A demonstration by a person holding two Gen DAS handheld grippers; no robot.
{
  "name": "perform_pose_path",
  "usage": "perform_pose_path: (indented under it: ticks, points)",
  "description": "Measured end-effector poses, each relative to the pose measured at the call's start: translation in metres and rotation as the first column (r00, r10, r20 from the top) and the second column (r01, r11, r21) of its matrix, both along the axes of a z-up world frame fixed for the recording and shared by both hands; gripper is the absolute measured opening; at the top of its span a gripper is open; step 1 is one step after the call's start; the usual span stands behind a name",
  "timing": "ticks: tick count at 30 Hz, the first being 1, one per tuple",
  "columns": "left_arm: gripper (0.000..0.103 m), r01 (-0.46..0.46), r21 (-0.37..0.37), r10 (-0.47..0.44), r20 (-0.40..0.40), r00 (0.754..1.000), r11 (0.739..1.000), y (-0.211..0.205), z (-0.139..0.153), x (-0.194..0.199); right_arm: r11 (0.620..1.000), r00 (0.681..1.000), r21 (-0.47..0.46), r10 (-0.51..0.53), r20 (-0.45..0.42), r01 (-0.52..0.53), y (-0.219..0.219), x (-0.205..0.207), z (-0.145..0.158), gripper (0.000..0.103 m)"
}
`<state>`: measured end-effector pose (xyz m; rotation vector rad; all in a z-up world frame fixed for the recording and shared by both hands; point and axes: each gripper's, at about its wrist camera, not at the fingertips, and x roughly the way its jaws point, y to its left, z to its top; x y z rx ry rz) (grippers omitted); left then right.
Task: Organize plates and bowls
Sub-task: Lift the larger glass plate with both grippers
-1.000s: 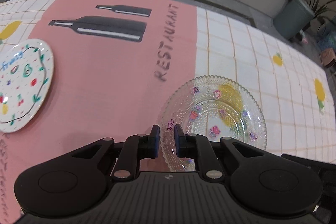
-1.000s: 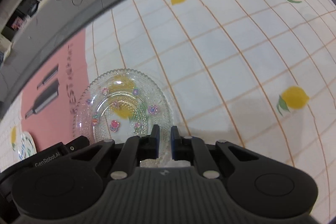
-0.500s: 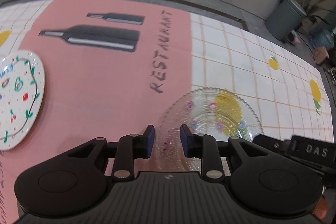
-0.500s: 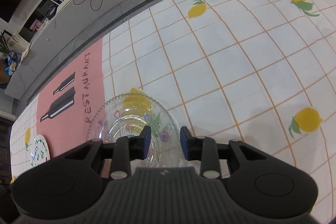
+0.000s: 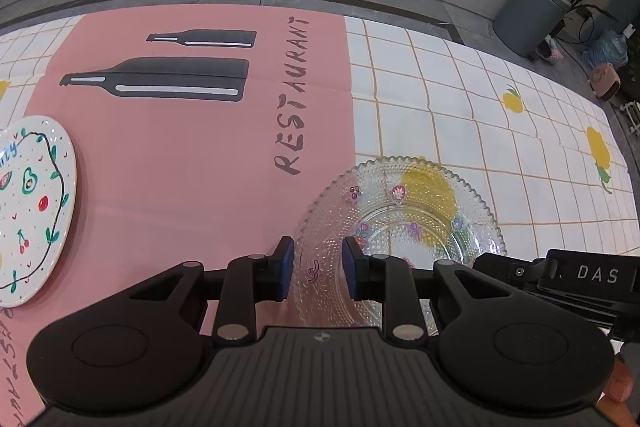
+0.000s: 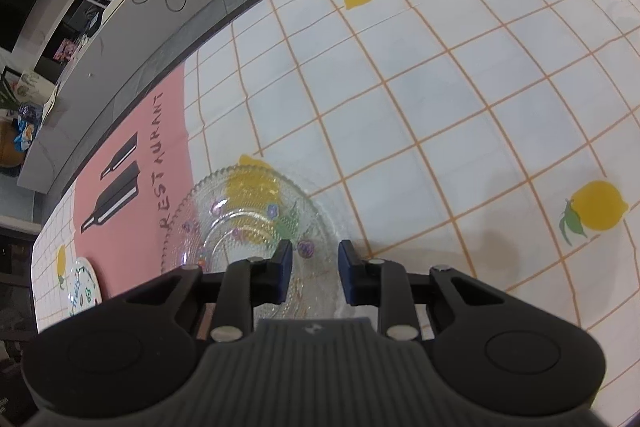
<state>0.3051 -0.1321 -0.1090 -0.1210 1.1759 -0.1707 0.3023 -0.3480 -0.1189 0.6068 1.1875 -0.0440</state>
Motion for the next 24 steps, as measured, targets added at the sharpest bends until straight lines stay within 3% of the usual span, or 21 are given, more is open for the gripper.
perform_pose_path:
  ticks: [3, 6, 10, 13, 17, 21, 24]
  points:
    - [0.03, 0.008, 0.02, -0.009, 0.009, 1.0, 1.0, -0.003, 0.0, -0.001, 1.0, 1.0, -0.029, 0.01, 0.002, -0.01, 0.003, 0.0, 0.001, 0.021]
    - [0.039, 0.021, 0.03, -0.021, 0.015, 1.0, 0.999, -0.007, -0.001, -0.003, 0.999, 1.0, -0.041, 0.015, 0.004, -0.015, 0.004, 0.0, 0.001, 0.018]
    - [0.065, 0.099, 0.085, -0.102, 0.035, 0.994, 0.991, -0.021, -0.002, -0.008, 0.999, 1.0, -0.036, 0.017, 0.009, -0.017, 0.003, 0.0, 0.0, 0.02]
    - [0.067, 0.091, 0.09, -0.095, 0.043, 0.995, 0.992, -0.024, -0.003, -0.01, 0.998, 0.999, -0.057, 0.029, 0.026, -0.028, 0.006, -0.003, 0.001, 0.02]
    - [0.059, 0.069, 0.078, -0.072, 0.043, 0.996, 0.995, -0.022, -0.002, -0.009, 0.996, 0.999, -0.078, 0.041, 0.035, -0.038, 0.009, -0.004, 0.003, 0.02]
    - [0.038, 0.003, 0.054, -0.005, 0.043, 0.999, 0.999, -0.012, 0.0, -0.008, 0.996, 0.999, -0.088, 0.038, 0.033, -0.035, 0.009, -0.005, 0.003, 0.015]
    - [0.03, -0.016, 0.028, 0.015, 0.033, 0.999, 0.999, -0.004, 0.002, -0.007, 0.997, 0.999, -0.073, 0.022, 0.034, -0.019, 0.006, -0.005, 0.002, 0.014]
